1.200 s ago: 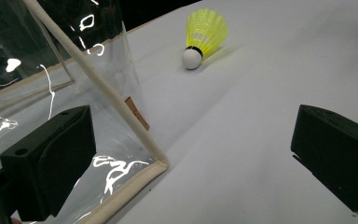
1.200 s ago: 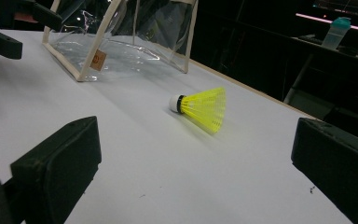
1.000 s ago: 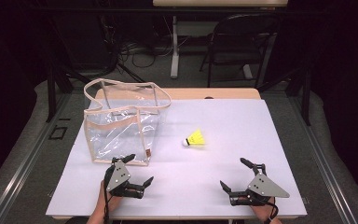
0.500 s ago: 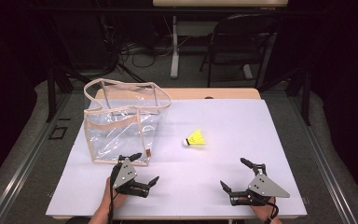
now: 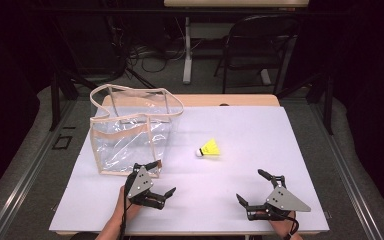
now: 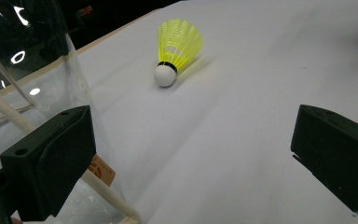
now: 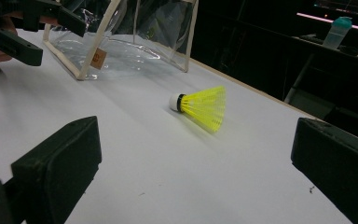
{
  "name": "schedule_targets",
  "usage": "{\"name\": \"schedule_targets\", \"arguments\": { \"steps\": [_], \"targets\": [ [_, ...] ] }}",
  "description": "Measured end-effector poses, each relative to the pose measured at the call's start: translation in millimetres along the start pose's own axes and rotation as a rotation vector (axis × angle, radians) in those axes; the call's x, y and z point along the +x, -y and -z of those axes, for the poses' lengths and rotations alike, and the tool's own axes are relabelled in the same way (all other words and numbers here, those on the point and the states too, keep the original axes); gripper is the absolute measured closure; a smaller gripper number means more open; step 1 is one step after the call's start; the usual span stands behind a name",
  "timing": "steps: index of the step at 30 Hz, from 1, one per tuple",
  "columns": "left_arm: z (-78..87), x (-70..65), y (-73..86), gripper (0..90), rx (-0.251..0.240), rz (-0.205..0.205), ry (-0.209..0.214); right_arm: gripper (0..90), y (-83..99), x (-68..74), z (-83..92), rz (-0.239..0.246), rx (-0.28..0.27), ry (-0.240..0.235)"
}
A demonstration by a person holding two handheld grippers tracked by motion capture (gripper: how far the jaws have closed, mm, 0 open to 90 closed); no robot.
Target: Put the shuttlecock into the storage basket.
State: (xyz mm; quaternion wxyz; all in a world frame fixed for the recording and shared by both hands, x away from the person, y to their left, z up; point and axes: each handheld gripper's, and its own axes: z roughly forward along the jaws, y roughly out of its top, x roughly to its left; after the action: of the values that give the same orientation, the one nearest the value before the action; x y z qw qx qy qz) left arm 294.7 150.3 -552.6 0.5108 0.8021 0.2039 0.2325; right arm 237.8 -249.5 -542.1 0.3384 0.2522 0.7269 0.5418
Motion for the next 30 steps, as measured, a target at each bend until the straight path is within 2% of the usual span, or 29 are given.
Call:
{"name": "schedule_targets", "arguments": {
  "steps": [12,30],
  "targets": [
    [-6.1,1.3,-7.0,0.0,-0.006,-0.01,0.029,1.2,0.3,-0.4,-0.2,0.0,0.001,-0.003],
    [-27.8,0.8,-31.7,0.0,0.015,-0.059,0.059,1.2,0.7,-1.1,-0.4,-0.002,0.006,-0.003]
  ]
}}
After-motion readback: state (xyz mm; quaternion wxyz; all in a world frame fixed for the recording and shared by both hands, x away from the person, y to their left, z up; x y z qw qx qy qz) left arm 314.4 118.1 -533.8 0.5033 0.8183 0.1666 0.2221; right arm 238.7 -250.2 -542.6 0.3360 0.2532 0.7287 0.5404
